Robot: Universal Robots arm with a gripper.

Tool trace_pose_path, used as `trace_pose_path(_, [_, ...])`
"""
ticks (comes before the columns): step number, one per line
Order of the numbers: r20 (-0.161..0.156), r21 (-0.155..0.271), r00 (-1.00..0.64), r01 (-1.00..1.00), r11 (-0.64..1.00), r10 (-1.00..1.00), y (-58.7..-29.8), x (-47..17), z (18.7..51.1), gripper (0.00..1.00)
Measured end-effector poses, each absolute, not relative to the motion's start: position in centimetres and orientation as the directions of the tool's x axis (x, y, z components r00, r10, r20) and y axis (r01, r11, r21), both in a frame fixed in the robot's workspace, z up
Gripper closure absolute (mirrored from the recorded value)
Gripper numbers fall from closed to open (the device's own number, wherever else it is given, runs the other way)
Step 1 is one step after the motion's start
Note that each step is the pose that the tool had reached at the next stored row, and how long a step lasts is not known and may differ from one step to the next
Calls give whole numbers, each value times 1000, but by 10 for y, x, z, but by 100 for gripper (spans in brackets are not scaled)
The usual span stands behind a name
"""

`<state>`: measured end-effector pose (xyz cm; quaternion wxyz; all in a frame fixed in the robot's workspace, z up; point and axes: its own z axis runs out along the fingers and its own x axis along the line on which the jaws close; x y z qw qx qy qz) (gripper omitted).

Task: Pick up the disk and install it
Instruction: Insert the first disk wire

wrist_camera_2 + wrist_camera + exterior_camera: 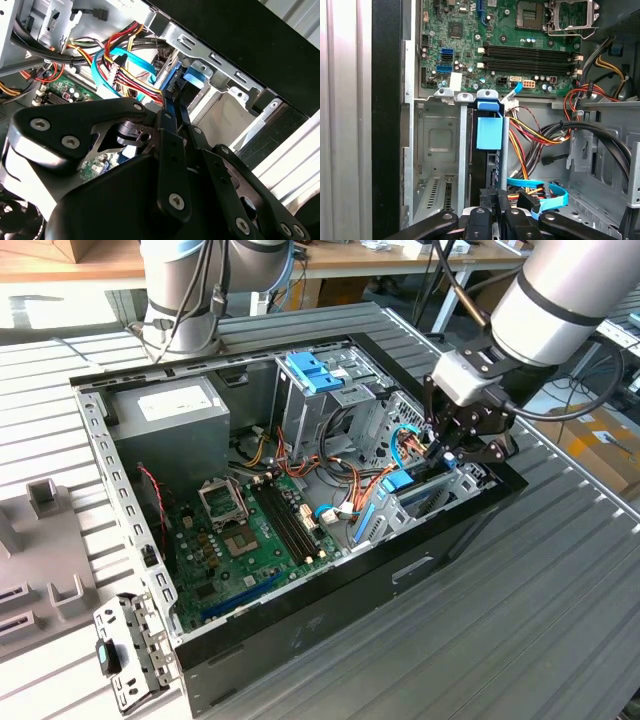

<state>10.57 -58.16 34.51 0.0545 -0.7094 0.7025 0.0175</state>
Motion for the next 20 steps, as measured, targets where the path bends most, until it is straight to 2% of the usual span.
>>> trace_pose_path(4, [-101,-53,-37,-998,43,-994,-582,106,344,83])
trace_pose_path(20, [-101,-53,-45,-997,51,-994,-581,102,341,83])
